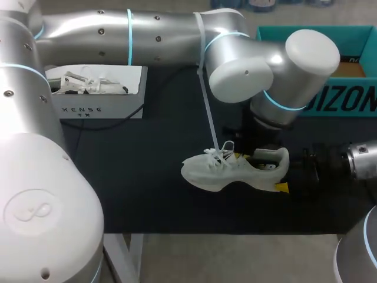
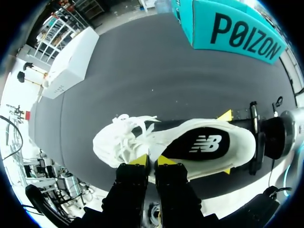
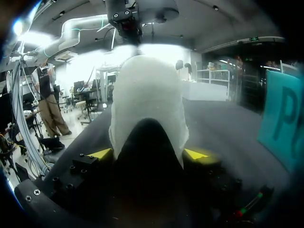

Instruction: Take the shoe out of the shoebox, open the shoe tongue, remove and reinsert the insole, then place the shoe into the shoebox

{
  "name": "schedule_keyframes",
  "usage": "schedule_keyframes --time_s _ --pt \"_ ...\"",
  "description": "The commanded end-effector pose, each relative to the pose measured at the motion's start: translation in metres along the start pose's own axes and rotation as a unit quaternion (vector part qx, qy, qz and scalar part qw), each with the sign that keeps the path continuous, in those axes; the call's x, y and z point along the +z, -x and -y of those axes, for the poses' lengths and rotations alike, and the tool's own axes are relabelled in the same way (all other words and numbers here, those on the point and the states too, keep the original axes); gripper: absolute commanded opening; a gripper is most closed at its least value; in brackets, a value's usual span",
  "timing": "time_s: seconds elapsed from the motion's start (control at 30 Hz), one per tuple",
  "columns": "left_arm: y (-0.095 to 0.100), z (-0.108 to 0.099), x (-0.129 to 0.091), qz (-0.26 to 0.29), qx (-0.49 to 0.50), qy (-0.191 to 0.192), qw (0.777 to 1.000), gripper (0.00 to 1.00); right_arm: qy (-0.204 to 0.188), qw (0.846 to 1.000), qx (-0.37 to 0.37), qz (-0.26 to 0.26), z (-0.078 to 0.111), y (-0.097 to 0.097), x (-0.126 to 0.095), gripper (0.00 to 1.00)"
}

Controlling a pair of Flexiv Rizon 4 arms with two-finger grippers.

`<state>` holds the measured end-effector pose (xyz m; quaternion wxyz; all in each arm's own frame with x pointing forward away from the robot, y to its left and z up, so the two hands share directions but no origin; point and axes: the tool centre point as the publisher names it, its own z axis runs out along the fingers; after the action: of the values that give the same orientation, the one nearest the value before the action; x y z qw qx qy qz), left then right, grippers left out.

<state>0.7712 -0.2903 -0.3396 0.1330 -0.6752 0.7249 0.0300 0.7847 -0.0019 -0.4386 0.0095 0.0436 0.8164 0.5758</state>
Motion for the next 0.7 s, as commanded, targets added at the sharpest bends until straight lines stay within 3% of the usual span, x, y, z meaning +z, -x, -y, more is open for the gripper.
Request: schedule_keyframes --time_s 0.03,0.2,0.5,0.6,0.63,0.67,0.7 --pt "0.019 -0.004 -0.009 -0.009 -0.009 -0.010 1.000 0.11 -0.002 1.000 0.001 0.001 0.005 0.000 0.004 0.00" --pt "0.040 -0.006 -0.014 -0.014 -0.029 -0.016 0.999 0.14 -0.002 1.000 0.001 0.001 0.005 0.000 0.004 0.00" --pt "0.078 -0.014 -0.001 -0.027 -0.076 0.005 0.997 0.21 -0.002 1.000 0.001 0.001 0.005 0.000 0.004 0.00" --pt "0.080 -0.014 0.002 -0.034 -0.078 0.013 0.996 0.46 -0.002 1.000 0.001 0.001 0.005 0.000 0.004 0.00" --pt "0.078 -0.014 0.003 -0.035 -0.078 0.014 0.996 0.83 -0.002 1.000 0.001 0.001 0.005 0.000 0.004 0.00" --pt "0.077 -0.014 0.004 -0.039 -0.075 0.017 0.996 1.00 -0.002 1.000 0.001 0.001 0.005 0.000 0.004 0.00" --pt "0.074 -0.013 0.004 -0.048 -0.069 0.021 0.996 1.00 -0.002 1.000 0.001 0.001 0.005 0.000 0.004 0.00"
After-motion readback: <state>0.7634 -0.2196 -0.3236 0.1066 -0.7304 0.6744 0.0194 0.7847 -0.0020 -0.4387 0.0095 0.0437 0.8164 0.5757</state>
